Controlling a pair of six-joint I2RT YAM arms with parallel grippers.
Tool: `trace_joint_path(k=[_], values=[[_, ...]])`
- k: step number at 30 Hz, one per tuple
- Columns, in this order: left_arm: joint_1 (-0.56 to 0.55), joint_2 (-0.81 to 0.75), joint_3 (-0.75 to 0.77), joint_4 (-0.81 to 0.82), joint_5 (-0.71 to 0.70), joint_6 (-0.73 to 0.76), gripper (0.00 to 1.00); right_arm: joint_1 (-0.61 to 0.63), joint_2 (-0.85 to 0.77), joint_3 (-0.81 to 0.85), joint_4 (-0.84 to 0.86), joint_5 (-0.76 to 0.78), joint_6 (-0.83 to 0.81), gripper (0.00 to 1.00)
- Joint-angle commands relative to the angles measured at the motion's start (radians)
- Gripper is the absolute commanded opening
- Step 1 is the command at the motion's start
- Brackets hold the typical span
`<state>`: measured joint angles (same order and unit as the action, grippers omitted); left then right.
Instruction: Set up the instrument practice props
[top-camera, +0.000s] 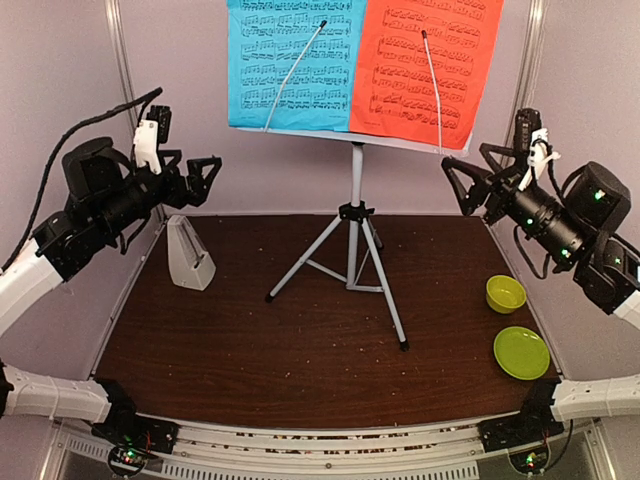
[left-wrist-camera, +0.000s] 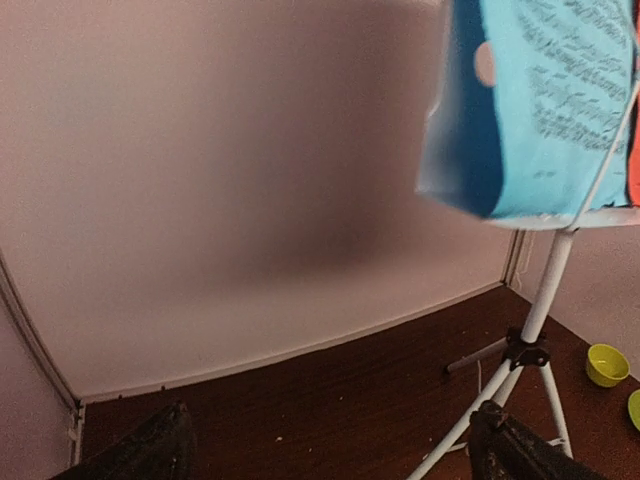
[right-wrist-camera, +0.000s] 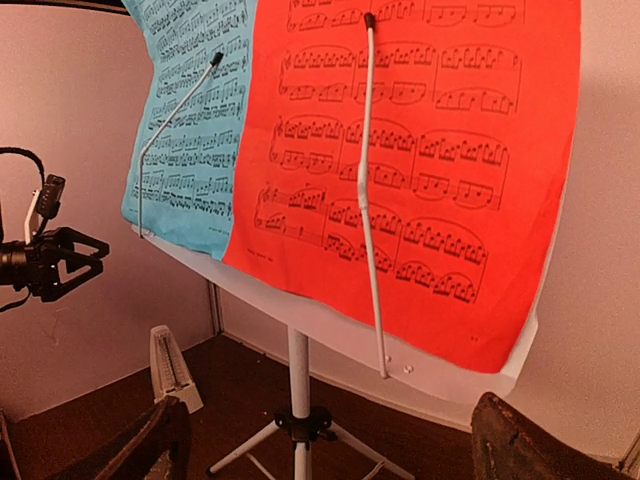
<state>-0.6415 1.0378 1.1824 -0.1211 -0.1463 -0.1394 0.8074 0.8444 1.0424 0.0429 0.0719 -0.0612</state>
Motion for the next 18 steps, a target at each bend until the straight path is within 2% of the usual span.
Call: trace_joint_path(k=[1, 6, 11, 18], values=[[0.108, -0.053, -0.122, -0.047, -0.025, -0.151, 0.98, 0.007, -0.057, -0.1, -0.058, 0.007, 0.106, 0.98], [0.271, -0.053, -0.206, -0.11, 0.005, -0.232, 0.98, 0.007, -0.107, -0.245, -0.047, 0.019, 0.187, 0.98], [0.4, 0.002, -0.229, -0.134, 0.017, -0.235, 0.98, 0.009, -0.12, -0.356, -0.016, 0.004, 0.251, 0.98], [0.494, 0.17, -0.175, -0.112, 0.076, -0.201, 0.98, 0.017, -0.099, -0.433, 0.03, -0.018, 0.292, 0.99]])
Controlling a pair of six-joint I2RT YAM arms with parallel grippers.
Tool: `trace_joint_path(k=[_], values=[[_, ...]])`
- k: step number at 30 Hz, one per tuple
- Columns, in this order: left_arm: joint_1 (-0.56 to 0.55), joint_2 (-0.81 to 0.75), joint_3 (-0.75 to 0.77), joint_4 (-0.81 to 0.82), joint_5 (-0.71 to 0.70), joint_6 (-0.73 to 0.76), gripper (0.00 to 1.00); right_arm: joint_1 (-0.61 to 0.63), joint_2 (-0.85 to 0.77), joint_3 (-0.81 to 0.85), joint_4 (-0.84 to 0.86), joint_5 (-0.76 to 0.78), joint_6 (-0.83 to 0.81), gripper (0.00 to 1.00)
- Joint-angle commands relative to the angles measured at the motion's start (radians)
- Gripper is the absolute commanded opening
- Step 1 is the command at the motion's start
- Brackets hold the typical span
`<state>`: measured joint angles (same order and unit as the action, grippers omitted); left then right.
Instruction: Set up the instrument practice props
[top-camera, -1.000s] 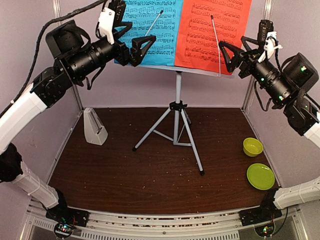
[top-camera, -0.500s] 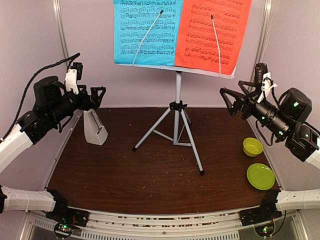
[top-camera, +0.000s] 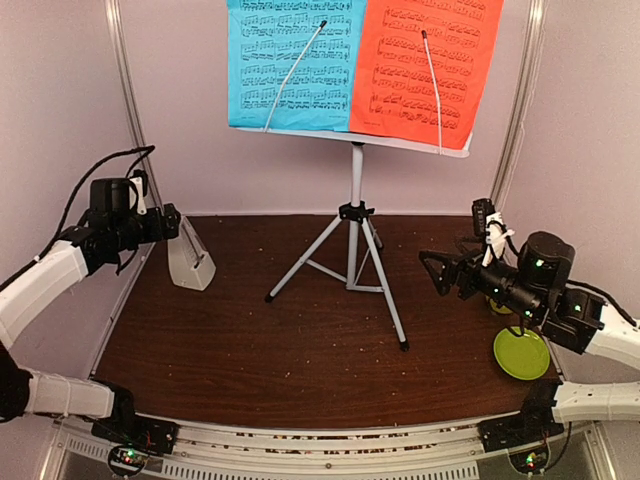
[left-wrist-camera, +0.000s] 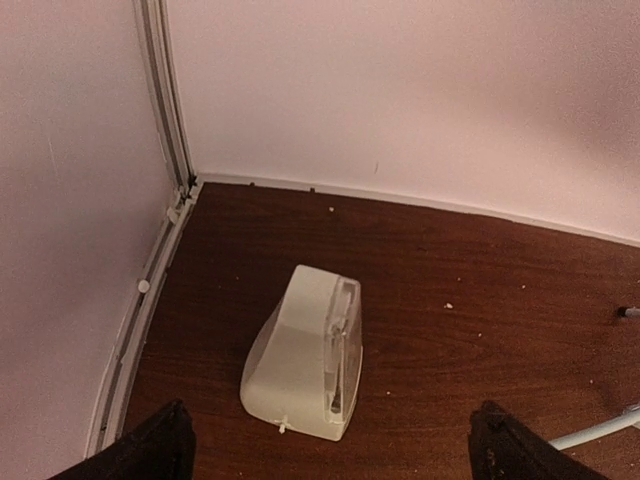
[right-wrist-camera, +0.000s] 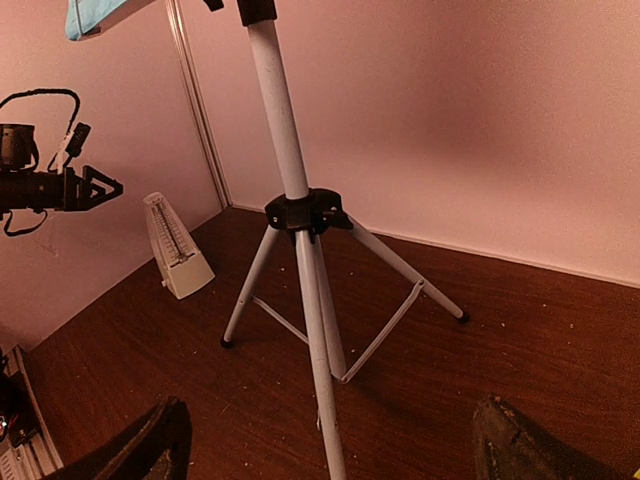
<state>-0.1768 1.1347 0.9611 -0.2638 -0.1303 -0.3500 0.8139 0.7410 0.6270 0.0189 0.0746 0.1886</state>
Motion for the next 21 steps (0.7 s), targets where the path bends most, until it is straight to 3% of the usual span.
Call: trace_joint_path(k=[1, 4, 16, 21], values=[[0.035, 0.097, 0.056, 0.041, 0.085, 0.014, 0.98, 0.011, 0.009, -0.023, 0.057, -0.023, 0.044, 0.98], [0.04, 0.171, 0.094, 0.053, 0.122, 0.043, 0.98, 0.015, 0.024, -0.038, 0.07, -0.031, 0.046, 0.99], [0.043, 0.421, 0.294, -0.013, -0.012, 0.151, 0.95, 0.035, 0.091, -0.027, 0.087, -0.083, 0.054, 1.0], [0.049, 0.467, 0.334, -0.031, 0.037, 0.174, 0.86, 0.035, 0.103, -0.025, 0.089, -0.087, 0.045, 1.0]])
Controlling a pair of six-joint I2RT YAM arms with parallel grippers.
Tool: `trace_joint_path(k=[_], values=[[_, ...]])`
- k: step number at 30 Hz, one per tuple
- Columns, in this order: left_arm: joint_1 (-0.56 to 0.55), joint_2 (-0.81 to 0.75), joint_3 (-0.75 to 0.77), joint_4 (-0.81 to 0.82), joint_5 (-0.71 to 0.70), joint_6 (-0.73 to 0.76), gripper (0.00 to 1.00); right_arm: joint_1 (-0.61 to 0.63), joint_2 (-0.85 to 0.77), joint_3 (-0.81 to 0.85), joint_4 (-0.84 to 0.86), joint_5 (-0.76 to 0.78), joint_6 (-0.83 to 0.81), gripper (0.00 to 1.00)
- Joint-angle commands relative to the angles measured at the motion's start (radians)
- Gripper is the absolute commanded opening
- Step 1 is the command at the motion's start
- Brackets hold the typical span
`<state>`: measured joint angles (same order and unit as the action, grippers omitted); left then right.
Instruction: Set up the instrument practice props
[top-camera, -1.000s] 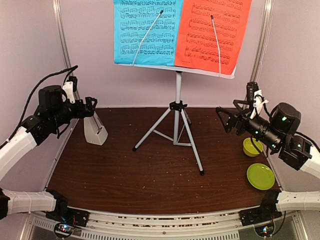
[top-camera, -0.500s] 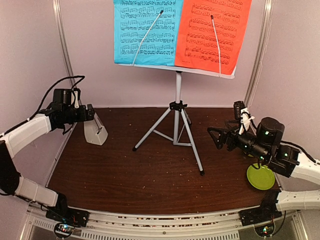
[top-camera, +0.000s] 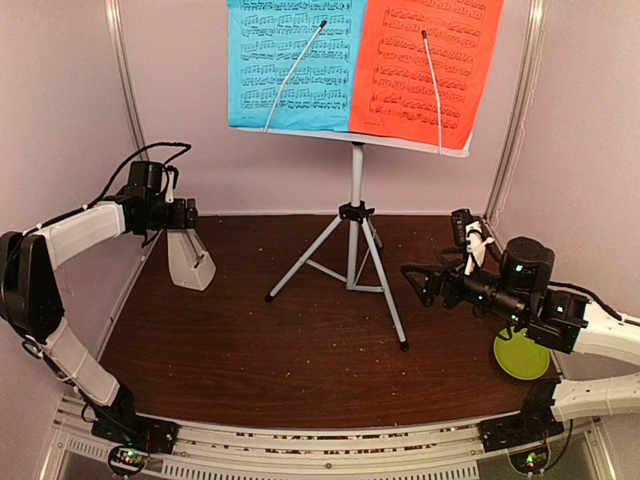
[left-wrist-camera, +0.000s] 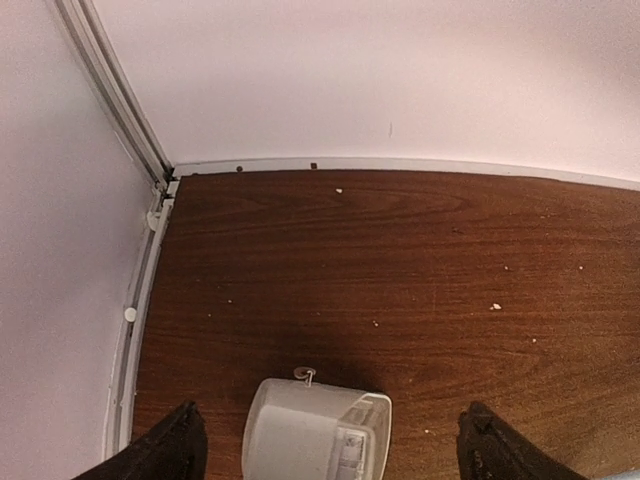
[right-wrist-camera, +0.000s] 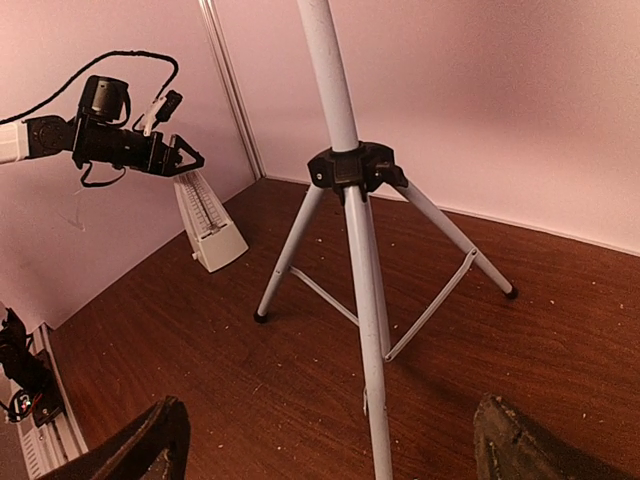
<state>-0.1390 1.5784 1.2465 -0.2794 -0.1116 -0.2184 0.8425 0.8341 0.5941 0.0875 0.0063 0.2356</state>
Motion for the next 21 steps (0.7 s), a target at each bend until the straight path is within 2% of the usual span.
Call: trace_joint_path(k=[1, 8, 14, 21], values=[[0.011, 0.028, 0.046, -0.017, 0.031, 0.034, 0.83, 0.008, 0.014, 0.013, 0.023, -0.024, -0.001, 1.0], [0.01, 0.019, -0.062, 0.066, 0.079, 0.005, 0.75, 0.018, 0.046, 0.072, 0.0, -0.053, -0.032, 1.0], [0.007, 0.03, -0.023, 0.059, 0.174, -0.001, 0.57, 0.018, 0.038, 0.119, -0.071, -0.075, -0.062, 1.0], [-0.005, 0.009, -0.034, 0.058, 0.186, 0.015, 0.4, 0.018, 0.053, 0.091, -0.059, -0.073, -0.073, 1.0]])
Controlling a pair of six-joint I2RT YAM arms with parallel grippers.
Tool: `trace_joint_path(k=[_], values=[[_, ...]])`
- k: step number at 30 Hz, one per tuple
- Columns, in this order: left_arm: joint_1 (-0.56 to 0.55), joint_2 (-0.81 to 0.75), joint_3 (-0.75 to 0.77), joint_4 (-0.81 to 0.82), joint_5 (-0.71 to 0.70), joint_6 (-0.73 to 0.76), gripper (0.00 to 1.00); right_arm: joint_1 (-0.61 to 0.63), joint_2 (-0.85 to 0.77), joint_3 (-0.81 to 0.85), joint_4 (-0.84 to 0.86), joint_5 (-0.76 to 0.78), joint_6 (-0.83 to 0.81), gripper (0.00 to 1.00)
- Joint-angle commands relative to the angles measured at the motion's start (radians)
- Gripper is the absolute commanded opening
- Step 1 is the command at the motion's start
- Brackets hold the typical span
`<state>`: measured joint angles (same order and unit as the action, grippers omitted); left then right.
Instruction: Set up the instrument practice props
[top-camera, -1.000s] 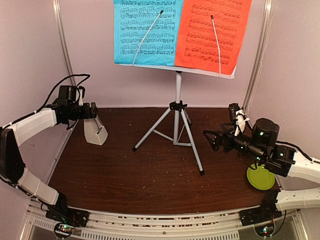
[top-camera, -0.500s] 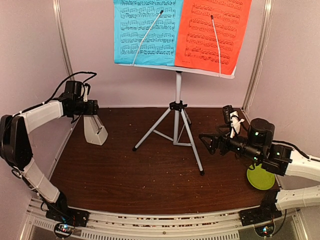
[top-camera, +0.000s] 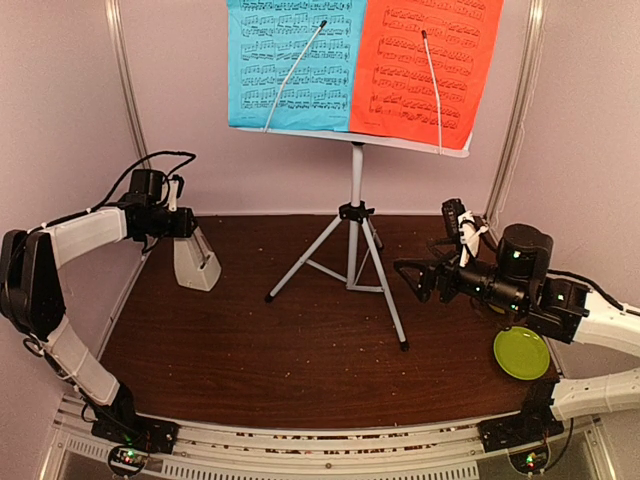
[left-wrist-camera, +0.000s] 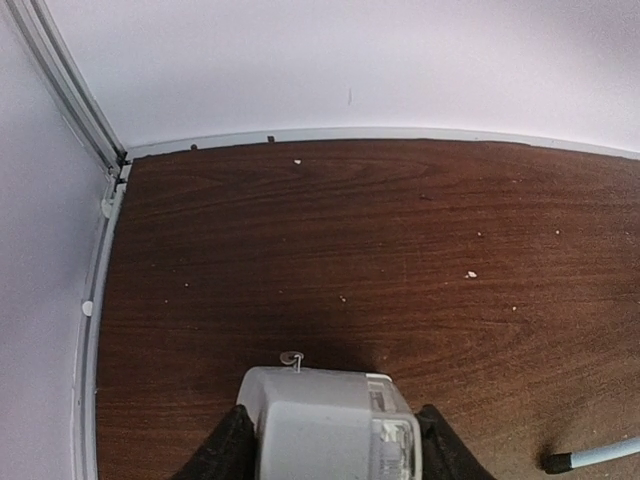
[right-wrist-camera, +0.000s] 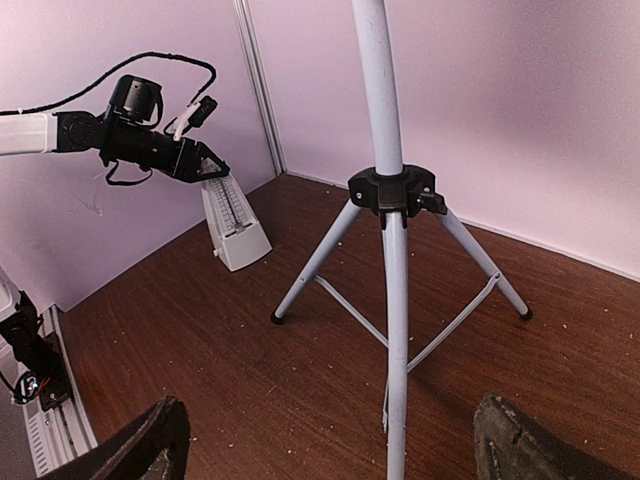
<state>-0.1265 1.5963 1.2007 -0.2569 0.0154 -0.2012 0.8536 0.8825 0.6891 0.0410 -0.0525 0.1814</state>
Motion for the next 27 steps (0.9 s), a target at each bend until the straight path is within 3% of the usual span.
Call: trace_joint_path(k=[1, 12, 20, 27], values=[[-0.022, -0.016, 0.007, 0.04, 0.06, -0.003, 0.38, 0.007, 0.002, -0.007, -0.007, -0.012, -0.024, 1.0], [-0.14, -0.191, -0.074, -0.052, 0.001, 0.011, 0.21, 0.007, -0.022, -0.019, -0.019, -0.033, -0.044, 1.0], [-0.268, -0.433, -0.246, -0.074, 0.048, -0.01, 0.16, 0.013, -0.002, -0.031, 0.006, -0.068, -0.025, 1.0], [-0.444, -0.582, -0.333, -0.058, 0.063, -0.029, 0.16, 0.025, 0.039, -0.028, 0.025, -0.067, -0.012, 1.0]])
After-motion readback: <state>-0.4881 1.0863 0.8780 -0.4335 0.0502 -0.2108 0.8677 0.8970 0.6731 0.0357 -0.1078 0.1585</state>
